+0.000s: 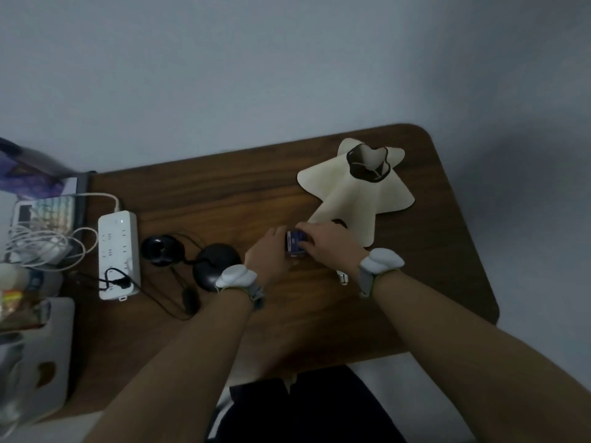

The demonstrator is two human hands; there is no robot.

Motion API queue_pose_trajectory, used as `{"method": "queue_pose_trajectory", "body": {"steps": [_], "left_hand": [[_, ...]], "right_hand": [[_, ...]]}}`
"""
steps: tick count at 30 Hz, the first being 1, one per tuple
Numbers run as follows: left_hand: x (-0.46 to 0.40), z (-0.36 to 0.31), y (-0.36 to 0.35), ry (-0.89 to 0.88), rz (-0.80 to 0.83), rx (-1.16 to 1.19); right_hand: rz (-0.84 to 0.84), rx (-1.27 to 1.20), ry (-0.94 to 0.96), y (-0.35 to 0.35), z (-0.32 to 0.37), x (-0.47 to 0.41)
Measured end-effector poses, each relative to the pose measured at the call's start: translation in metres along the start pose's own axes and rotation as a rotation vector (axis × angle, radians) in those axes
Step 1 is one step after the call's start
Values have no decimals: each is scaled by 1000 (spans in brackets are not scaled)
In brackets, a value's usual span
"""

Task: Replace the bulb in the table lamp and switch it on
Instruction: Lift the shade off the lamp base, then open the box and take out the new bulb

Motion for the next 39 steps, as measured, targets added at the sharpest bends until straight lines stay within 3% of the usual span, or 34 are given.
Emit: {"method": "queue_pose_trajectory", "body": {"steps": [9, 15, 25, 39], "left_hand": [[13, 18, 0, 61, -266, 204], [18, 37, -10, 137, -284, 331], [31, 37, 0, 135, -364, 173], [29, 40, -1, 142, -395, 168]], "right_hand": [[19, -41, -13, -6, 12, -2], [53, -104, -40, -8, 23, -9], [40, -45, -147, -17, 38, -21], [81, -1, -220, -21, 44, -24]]}}
Point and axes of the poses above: each hand's wrist, its own x-axis away from the middle knuckle, its own y-axis out of the back of the hand, z = x × y, the point moved 9 cm from there along -x, towards the middle knuckle, and after that the axes turned 12 degrees about -x, right-handed, at the moved point
